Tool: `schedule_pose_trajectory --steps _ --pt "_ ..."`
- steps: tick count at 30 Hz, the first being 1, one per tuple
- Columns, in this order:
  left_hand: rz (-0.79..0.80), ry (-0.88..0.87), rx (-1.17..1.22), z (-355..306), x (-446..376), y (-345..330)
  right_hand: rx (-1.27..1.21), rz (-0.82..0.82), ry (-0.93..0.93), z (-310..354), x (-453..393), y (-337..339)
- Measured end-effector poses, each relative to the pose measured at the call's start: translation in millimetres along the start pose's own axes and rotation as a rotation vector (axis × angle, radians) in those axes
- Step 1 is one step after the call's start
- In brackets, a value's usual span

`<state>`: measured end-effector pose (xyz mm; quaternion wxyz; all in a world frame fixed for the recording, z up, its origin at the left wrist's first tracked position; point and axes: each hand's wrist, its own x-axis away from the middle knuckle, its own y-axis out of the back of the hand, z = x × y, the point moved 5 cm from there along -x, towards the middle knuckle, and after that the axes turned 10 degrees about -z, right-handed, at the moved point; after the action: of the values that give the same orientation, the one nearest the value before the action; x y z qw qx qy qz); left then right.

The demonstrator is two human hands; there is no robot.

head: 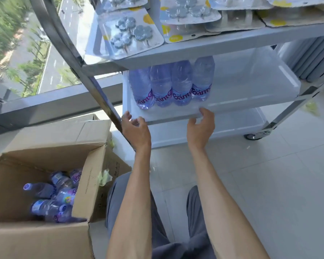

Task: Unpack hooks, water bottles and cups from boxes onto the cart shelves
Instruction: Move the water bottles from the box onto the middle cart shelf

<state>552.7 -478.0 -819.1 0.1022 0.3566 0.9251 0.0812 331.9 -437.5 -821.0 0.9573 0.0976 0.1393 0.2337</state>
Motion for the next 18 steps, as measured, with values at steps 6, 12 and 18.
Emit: schedule_pose_trajectory --steps 6,12,18 --pt "-0.157 -0.015 -0.016 35 -36 86 0.069 0.217 -0.075 3 91 -22" --pt "-0.366 0.039 -0.048 75 -100 184 -0.038 0.54 -0.056 41 206 -79" --pt "-0.575 0.682 -0.002 183 -156 258 0.03 1.209 -0.211 48 350 -140"
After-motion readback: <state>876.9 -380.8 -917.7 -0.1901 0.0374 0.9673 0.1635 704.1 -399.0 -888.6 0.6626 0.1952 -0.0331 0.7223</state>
